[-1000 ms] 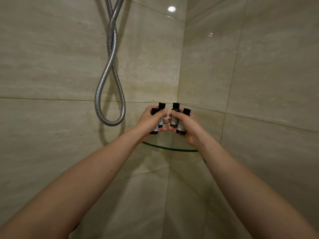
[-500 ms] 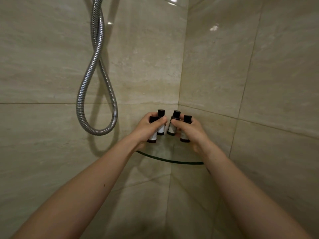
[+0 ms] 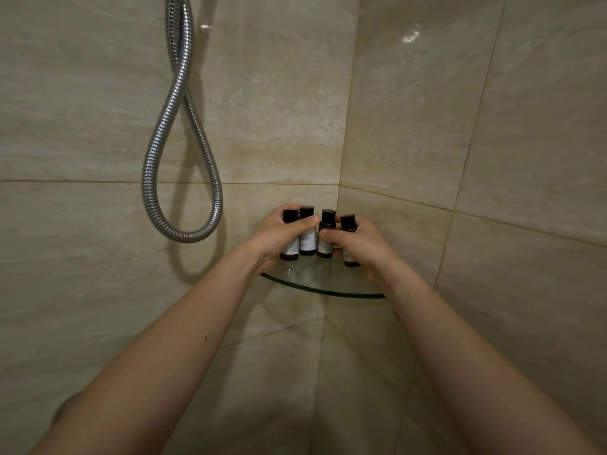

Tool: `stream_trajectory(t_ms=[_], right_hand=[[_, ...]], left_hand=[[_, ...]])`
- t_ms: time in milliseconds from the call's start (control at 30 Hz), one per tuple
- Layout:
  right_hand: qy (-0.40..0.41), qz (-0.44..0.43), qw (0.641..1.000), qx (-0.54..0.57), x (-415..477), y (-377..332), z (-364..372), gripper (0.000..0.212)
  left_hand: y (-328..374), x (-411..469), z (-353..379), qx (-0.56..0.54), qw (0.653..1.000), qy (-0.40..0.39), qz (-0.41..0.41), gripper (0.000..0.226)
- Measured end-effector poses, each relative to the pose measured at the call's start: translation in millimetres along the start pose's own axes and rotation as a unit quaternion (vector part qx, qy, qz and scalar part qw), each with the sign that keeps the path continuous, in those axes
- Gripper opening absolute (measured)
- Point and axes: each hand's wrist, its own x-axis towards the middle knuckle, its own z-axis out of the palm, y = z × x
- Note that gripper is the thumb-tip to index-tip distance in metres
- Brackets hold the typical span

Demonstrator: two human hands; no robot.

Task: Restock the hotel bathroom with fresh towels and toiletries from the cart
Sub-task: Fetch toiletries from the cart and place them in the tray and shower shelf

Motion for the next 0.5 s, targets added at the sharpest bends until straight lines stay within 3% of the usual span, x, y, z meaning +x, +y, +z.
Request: stream_trajectory(t_ms=[67, 500], right_hand=[[-0.002, 0.002, 1.0, -0.006, -0.6, -1.0, -0.3, 0.028], [0.013, 0.017, 0.998, -0.054, -2.6, -3.3, -2.1, 0.034]], left_hand=[[1.8, -2.2, -0.2, -0.002, 1.0, -0.006, 0.008, 0.023], [2.3, -5.9, 0.7, 0.025, 0.999, 0.01, 0.018, 0.029]])
